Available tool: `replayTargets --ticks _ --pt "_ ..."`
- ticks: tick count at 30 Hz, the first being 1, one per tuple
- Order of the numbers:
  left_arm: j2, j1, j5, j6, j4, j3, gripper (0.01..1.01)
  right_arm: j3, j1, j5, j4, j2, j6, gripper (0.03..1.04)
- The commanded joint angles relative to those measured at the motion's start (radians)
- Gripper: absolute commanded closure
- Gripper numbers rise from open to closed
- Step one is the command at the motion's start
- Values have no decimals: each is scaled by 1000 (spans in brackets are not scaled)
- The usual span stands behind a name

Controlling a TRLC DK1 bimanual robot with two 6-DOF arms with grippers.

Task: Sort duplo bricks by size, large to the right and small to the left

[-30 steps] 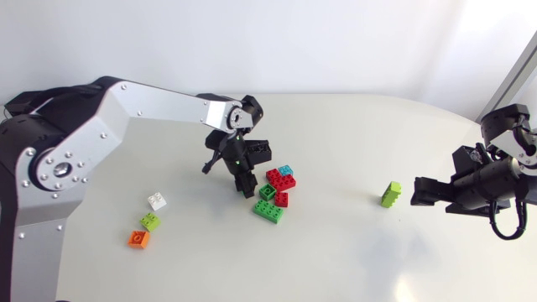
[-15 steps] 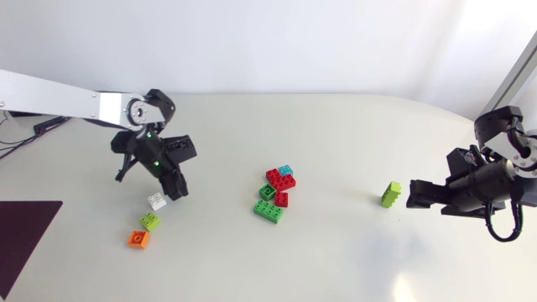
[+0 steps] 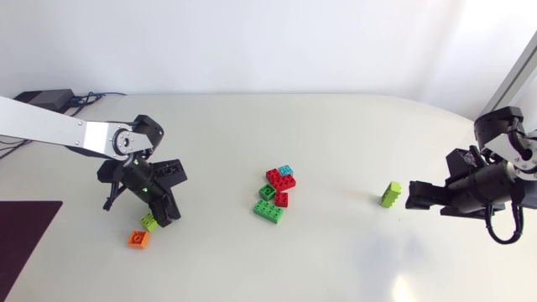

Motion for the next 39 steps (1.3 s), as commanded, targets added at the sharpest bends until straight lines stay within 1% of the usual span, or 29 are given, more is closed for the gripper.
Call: replayTargets --ticks 1,2,3,4,8,12,15,18,20,22,23,25,28,31,35,36,39 --pt "34 9 4 31 5 -25 530 -25 6 -1 -13 -13 4 70" --pt "34 7 4 31 5 -25 274 -25 8 -1 -13 -14 6 69" --pt "31 4 2 31 2 -22 93 -25 9 -1 -13 -14 7 70" --pt "21 1 2 31 -1 -16 52 -25 11 -1 -13 -16 9 69" --pt "-33 -39 4 11 -19 29 52 -26 18 -1 -15 -19 16 69" --pt "-98 -125 4 -38 -34 44 54 -22 38 -1 -13 -20 30 69" --pt "-114 -197 4 -78 -36 44 54 -2 98 0 -29 -19 32 69" --pt "-127 -232 4 -102 -36 35 54 52 185 8 -62 -8 27 69" --pt "-137 -241 4 -112 -36 24 54 98 248 13 -96 -2 10 70" --pt "-148 -246 4 -113 -34 9 54 145 328 -27 -137 9 -33 70" --pt "-151 -246 4 -115 -34 3 54 167 357 -56 -154 18 -73 70" --pt "-157 -241 4 -113 -36 -7 54 207 413 -95 -182 39 -182 70" --pt "-176 -228 4 -115 -39 -22 54 222 494 -107 -183 61 -283 70" --pt "-196 -201 4 -115 -50 -34 54 213 607 -144 -183 113 -326 70" --pt "-211 -171 4 -118 -54 -44 54 224 759 -153 -164 205 -390 70" --pt "-214 -165 4 -124 -54 -44 54 247 785 -153 -159 233 -409 70" --pt "-214 -154 4 -133 -56 -48 54 317 824 -153 -139 323 -421 70"
